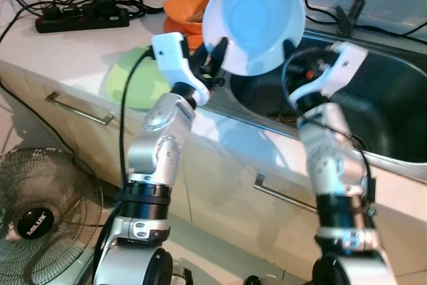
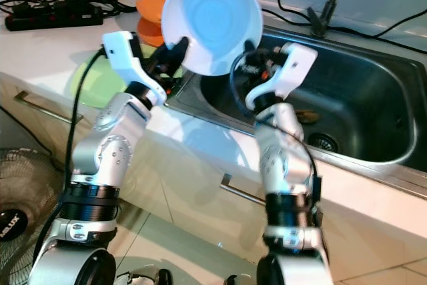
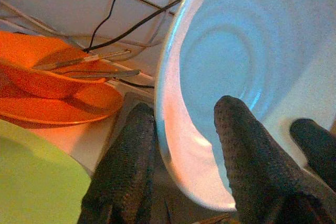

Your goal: Kitchen organization

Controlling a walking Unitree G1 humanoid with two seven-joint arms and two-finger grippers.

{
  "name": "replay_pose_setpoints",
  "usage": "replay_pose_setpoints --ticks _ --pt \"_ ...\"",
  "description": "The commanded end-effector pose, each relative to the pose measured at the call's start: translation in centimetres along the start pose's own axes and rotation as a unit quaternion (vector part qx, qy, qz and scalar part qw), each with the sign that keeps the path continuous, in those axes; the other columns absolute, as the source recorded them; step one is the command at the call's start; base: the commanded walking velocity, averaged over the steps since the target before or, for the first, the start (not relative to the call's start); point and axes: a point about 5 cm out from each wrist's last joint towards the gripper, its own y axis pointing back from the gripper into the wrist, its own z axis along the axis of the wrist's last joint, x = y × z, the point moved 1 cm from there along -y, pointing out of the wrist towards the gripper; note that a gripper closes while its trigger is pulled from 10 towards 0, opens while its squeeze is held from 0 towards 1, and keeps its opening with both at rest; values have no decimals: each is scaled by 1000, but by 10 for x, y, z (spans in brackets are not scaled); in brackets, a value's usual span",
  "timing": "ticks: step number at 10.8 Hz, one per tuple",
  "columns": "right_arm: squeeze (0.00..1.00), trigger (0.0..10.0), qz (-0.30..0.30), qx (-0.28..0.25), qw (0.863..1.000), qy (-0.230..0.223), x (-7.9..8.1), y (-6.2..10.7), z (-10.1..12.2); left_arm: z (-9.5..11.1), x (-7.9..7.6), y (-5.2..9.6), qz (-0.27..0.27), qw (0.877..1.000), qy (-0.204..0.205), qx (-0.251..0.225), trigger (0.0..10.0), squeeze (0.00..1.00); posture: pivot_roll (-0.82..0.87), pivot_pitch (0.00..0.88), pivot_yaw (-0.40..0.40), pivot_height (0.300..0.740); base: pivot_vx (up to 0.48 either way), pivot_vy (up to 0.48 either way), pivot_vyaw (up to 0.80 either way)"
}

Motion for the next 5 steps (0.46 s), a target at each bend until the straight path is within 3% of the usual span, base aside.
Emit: replay_pose_setpoints --ticks 1,2,5 --pt "0 0 -13 -26 1000 0 -6 -3 12 3 -10 -1 -23 1000 -7 -6 10000 1000 32 43 26 740 0 0 0" --pt "0 0 -41 -46 998 -2 -21 -9 24 1 -9 -1 -20 1000 -9 -1 10000 0 35 43 24 740 0 0 0" --pt "0 0 -82 -74 994 16 -45 -20 43 0 -7 -1 -14 1000 -9 3 10000 0 38 43 26 740 0 0 0"
